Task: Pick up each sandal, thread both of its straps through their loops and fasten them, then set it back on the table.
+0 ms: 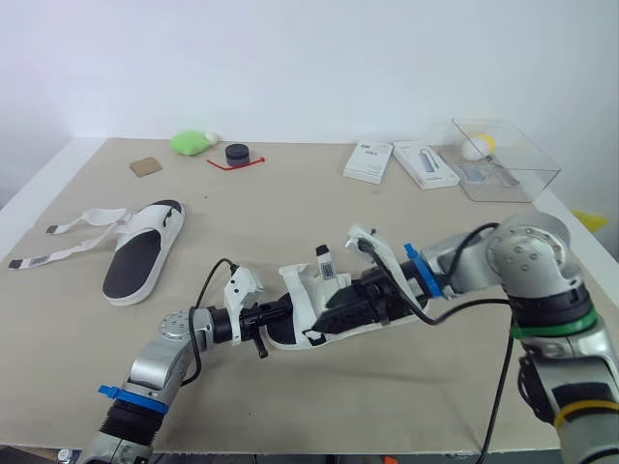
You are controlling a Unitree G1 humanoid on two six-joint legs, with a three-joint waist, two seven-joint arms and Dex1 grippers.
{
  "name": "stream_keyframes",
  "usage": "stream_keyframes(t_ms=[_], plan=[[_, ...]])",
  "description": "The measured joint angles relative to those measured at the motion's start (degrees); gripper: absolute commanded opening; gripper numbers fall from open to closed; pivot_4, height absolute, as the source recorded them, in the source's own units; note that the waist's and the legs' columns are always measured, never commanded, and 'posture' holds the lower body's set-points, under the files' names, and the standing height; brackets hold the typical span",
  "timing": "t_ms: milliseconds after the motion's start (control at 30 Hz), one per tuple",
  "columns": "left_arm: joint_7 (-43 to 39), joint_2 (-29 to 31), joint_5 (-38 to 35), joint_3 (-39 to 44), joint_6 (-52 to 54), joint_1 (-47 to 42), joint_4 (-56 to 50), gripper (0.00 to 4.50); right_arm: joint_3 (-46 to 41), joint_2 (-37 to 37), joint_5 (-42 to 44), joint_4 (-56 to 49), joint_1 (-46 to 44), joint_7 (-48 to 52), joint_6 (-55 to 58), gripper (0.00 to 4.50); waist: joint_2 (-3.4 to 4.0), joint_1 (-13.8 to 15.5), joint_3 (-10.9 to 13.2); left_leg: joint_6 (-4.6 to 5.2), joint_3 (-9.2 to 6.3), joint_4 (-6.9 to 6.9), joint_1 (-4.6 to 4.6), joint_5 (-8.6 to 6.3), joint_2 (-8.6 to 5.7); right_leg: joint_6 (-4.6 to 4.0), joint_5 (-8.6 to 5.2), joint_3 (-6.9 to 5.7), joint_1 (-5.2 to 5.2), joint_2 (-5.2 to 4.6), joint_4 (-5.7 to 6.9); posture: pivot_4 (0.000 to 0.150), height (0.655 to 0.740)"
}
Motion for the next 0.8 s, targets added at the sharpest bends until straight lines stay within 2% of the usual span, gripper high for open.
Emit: stream_keyframes(t_ms=[200,600,700,800], plan=[[-0.38,-0.16,0.07,-0.83,-0.02,-1.33,1.3,0.0,-4.92,-0.8,6.07,-4.0,8.25,-7.85,-1.77,4.47,-0.19,0.08,-0.34,-0.04,0.02,-0.01,-0.02,-0.03,0.0,0.03,-0.02,-0.02,0.06,-0.02,-0.14,0.15,0.74],[-1.71,0.07,0.14,-1.0,-0.02,-1.94,2.35,0.0,-8.49,4.21,10.68,-4.66,12.99,-19.28,-3.94,4.47,-0.18,0.1,-0.7,-0.07,-0.02,-0.08,0.02,-0.12,0.04,0.03,-0.02,-0.06,0.12,0.0,-0.14,0.15,0.74],[-1.61,0.06,0.14,-0.97,-0.04,-1.97,2.32,0.0,-8.89,7.25,16.14,-4.72,13.55,-22.21,-8.49,4.47,-0.06,0.02,-0.34,-0.06,-0.02,-0.06,0.0,-0.12,0.04,0.03,-0.03,-0.06,0.1,0.0,-0.18,0.15,0.74],[-1.57,0.01,0.13,-0.94,-0.15,-1.94,2.21,0.0,-8.66,5.55,20.13,-4.98,13.56,-22.67,-10.11,4.47,0.17,0.03,-0.02,-0.03,-0.01,-0.05,-0.08,-0.1,0.03,0.02,-0.03,-0.05,0.06,-0.02,-0.26,0.15,0.74]])
